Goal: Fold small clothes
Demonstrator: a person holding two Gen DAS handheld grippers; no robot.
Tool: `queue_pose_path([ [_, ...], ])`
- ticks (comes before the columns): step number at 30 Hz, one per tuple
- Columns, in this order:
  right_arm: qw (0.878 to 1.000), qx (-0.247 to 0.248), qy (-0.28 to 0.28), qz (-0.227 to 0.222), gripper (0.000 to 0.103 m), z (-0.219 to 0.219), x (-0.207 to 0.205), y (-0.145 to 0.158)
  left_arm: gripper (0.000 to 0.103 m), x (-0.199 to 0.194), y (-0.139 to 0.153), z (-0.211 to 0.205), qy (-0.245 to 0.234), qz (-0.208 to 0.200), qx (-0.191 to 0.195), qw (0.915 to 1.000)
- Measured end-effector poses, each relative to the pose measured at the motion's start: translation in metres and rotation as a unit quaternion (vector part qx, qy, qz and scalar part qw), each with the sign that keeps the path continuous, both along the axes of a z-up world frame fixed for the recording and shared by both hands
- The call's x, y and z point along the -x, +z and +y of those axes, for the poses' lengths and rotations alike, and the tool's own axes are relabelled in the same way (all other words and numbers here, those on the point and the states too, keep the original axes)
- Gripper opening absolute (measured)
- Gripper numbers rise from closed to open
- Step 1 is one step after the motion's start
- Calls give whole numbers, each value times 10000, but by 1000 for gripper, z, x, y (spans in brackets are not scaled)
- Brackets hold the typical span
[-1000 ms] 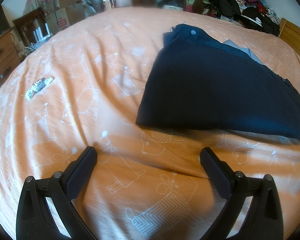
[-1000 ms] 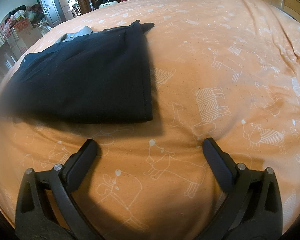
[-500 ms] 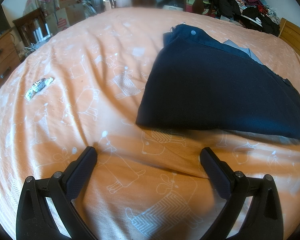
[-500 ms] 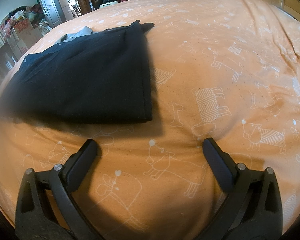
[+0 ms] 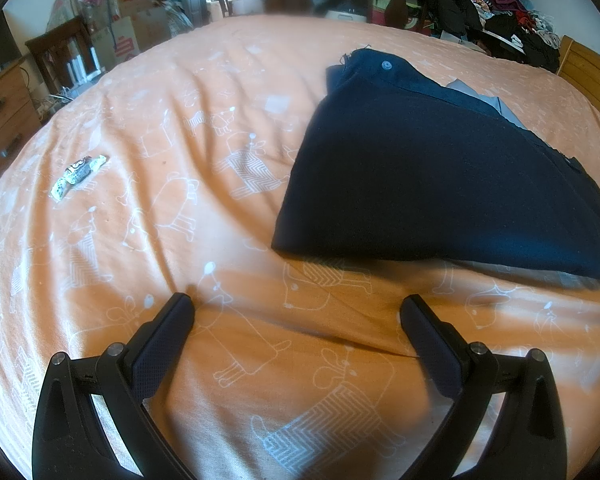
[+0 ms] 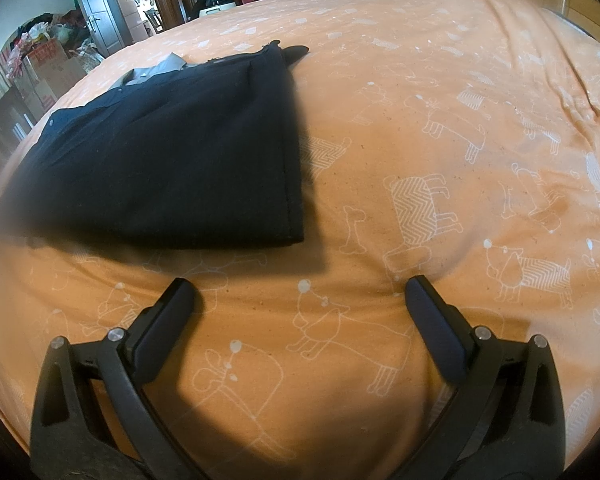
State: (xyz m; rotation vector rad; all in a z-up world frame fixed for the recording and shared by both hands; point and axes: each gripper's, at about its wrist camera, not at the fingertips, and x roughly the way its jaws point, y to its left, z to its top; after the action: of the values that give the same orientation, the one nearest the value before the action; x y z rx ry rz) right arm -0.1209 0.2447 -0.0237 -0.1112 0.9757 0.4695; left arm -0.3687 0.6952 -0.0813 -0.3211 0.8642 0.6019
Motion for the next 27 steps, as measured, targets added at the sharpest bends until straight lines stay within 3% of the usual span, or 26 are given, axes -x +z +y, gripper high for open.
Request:
queue_pose_path([
  [27,10000,-73,-20,41,103,36,6,2,103,-2,0,2,8,11,-17,10000],
])
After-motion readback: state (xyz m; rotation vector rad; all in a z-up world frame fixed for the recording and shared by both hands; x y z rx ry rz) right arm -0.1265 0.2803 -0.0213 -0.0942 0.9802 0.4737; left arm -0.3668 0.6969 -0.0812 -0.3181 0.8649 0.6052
